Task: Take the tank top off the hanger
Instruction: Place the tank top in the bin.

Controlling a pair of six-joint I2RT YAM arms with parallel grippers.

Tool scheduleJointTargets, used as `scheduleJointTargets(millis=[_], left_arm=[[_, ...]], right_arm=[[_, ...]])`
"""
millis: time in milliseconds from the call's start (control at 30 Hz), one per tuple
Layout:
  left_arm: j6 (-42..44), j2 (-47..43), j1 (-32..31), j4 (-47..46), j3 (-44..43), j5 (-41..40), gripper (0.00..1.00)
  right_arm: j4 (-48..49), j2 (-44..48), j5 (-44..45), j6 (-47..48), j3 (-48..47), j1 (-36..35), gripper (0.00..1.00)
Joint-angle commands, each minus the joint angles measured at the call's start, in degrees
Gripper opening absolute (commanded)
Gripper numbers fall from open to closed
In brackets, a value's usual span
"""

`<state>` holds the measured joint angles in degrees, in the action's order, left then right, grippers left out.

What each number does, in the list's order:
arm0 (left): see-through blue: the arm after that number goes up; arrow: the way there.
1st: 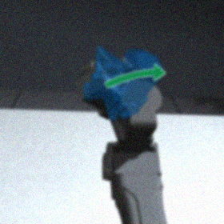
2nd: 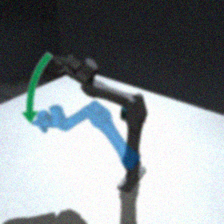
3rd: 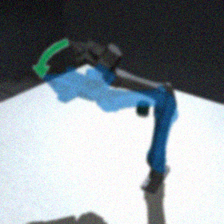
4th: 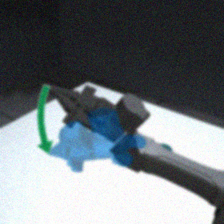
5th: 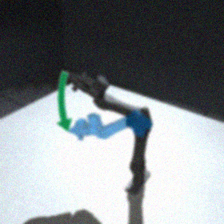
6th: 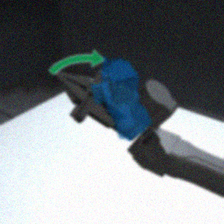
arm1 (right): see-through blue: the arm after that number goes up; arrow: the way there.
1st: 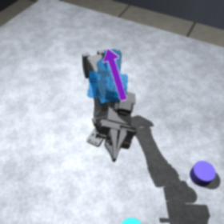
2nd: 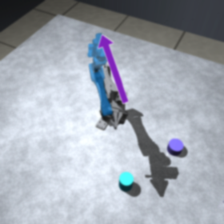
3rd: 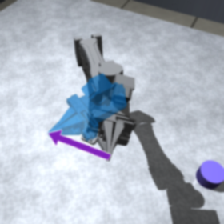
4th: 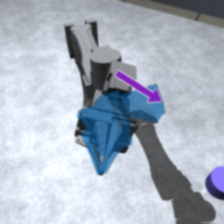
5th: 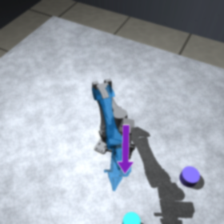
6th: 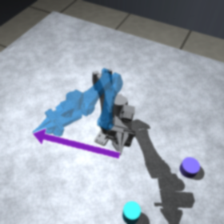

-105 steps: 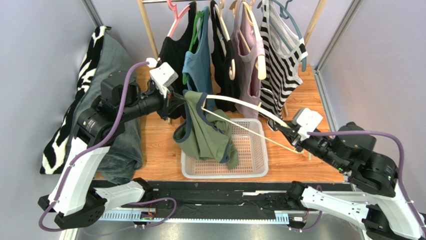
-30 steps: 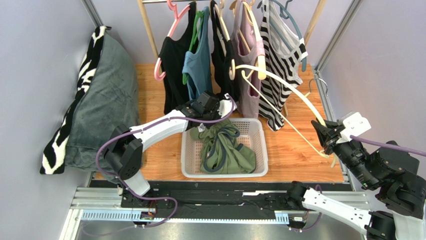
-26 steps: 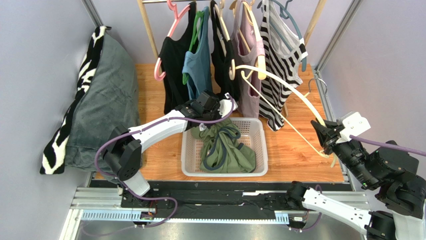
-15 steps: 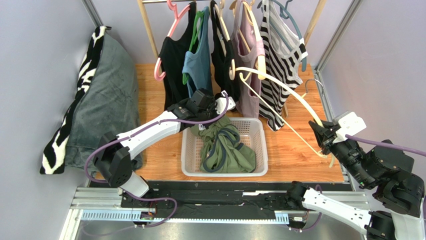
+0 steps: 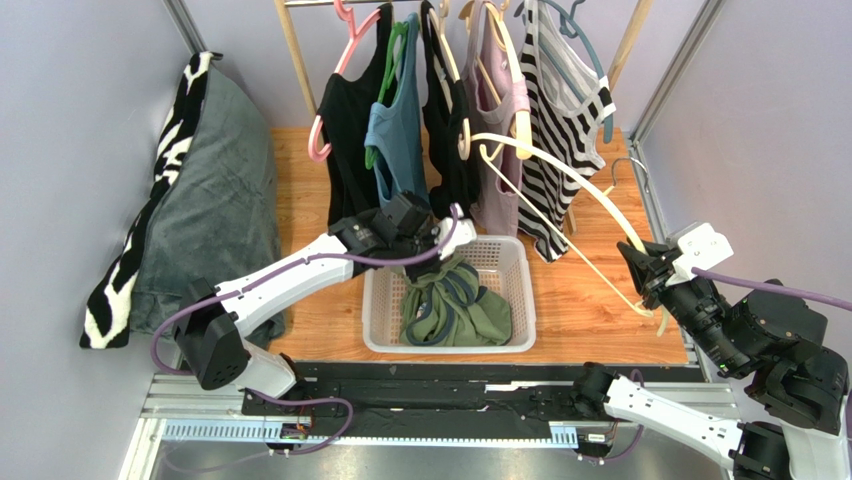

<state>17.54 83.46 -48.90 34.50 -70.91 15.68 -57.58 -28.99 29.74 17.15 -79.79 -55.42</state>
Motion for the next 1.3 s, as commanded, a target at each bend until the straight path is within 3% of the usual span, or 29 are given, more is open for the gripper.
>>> scheduleJointTargets(millis=[0, 133, 200, 233, 267, 333, 433, 467, 600, 700, 800, 1100, 1267], left_arm=[[7.8, -1.2, -3.2, -2.8, 8.1, -7.8, 0.0], [10.7, 2.2, -3.2, -6.7, 13.1, -12.5, 0.06], [11.5, 3.5, -3.2, -7.5, 14.0, -13.4, 0.17], [11.6, 4.2, -3.2, -9.9, 15.7, -14.7, 0.24], [12.1, 4.6, -3.2, -11.5, 16.6, -15.3, 0.4], [12.4, 5.7, -3.2, -14.2, 18.0, -17.2, 0.53], [10.8, 5.2, -3.2, -13.4, 17.4, -18.4, 0.84], [9.9, 4.3, -3.2, -12.6, 16.9, -18.5, 0.88], [9.2, -3.9, -3.3, -5.4, 12.3, -16.6, 0.94], [8.0, -8.1, -3.3, 9.6, 2.8, -12.5, 0.95], [6.4, -11.1, -3.3, 17.6, -4.5, -10.5, 0.95], [8.0, -21.8, -3.3, 29.2, -23.0, -1.6, 0.97], [15.0, -24.8, -3.3, 33.2, -30.3, 6.7, 0.97]], right_arm=[[2.7, 0.5, 1.3, -1.1, -0.4, 0.1, 0.0], [2.7, 0.3, 1.3, -1.2, -0.5, 0.1, 0.0], [2.6, 0.0, 1.2, -1.2, -0.7, 0.0, 0.0], [2.6, -0.2, 1.4, -1.2, -0.8, 0.1, 0.0], [2.5, -0.3, 1.4, -1.2, -0.9, 0.1, 0.0], [2.3, -0.6, 1.6, -1.2, -1.2, 0.1, 0.0], [1.7, -1.0, 1.6, -1.2, -1.7, 0.1, 0.0], [1.6, -1.2, 1.6, -1.0, -1.6, 0.0, 0.0], [1.7, -1.3, 1.3, -0.5, -1.8, 0.1, 0.0], [1.8, -1.7, 0.3, -0.6, -1.6, 0.1, 0.0], [2.1, -2.0, -1.0, -0.6, -1.3, 0.0, 0.0], [0.3, -2.4, -13.5, 0.5, 1.6, 0.1, 0.0], [-1.2, -2.9, -24.6, 6.4, 3.6, 0.1, 0.0]])
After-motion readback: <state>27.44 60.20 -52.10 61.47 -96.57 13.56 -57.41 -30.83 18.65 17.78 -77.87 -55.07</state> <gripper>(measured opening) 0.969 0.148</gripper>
